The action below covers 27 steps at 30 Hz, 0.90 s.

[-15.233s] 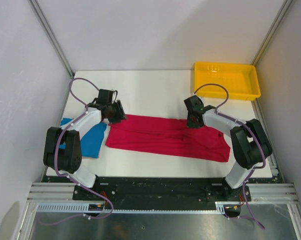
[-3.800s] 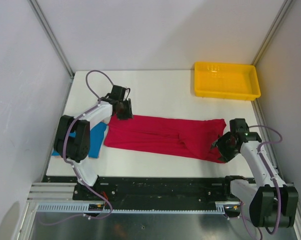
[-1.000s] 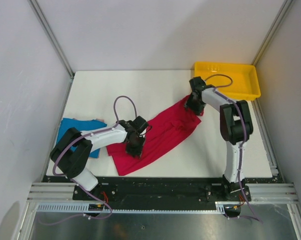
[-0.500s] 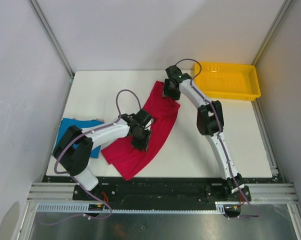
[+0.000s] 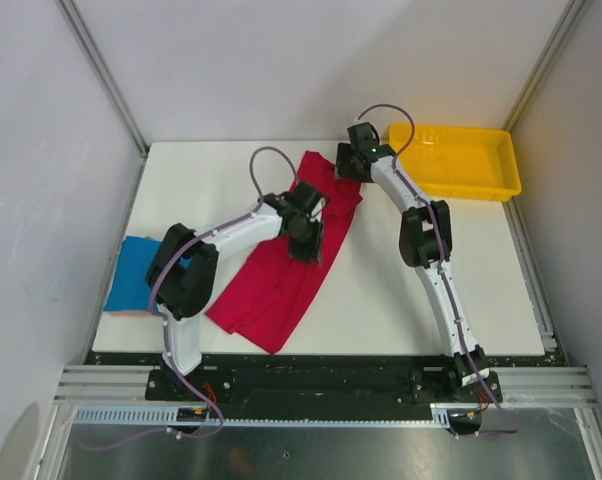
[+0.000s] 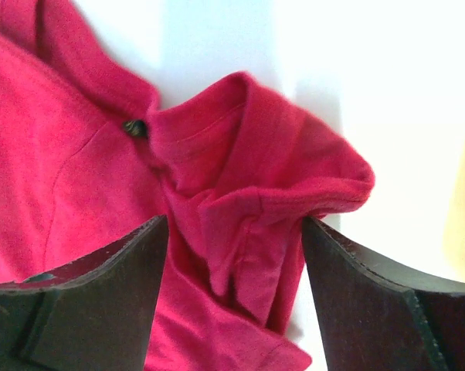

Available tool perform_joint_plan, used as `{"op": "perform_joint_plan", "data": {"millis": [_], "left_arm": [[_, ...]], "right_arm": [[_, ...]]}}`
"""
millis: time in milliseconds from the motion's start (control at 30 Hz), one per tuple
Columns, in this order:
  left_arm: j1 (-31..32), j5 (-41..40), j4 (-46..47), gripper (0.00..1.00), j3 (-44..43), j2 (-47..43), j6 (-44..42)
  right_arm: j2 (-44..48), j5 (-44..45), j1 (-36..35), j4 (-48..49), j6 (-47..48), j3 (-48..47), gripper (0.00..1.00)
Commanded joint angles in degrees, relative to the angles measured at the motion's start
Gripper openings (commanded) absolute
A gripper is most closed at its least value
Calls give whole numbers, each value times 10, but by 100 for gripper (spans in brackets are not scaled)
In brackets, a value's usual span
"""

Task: Fold and stack the t-shirts
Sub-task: Rotate the tshirt 90 degrees

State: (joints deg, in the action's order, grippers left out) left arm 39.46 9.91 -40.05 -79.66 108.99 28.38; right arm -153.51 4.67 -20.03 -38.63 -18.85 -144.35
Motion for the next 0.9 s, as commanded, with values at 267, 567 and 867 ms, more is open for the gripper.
{"op": "perform_joint_plan", "data": {"millis": [267,567,867], "left_arm": [[-139,-17,14,44,-367,193,-46],[-192,10,20,52,-609,389,-82],[-210,18,65,55,-624,434,-90]], "right_arm": [[143,10,14,10,-82,62,77],[256,-34,11,-6,-147,204,74],[316,-35,-8,21,-164,348,61]]}}
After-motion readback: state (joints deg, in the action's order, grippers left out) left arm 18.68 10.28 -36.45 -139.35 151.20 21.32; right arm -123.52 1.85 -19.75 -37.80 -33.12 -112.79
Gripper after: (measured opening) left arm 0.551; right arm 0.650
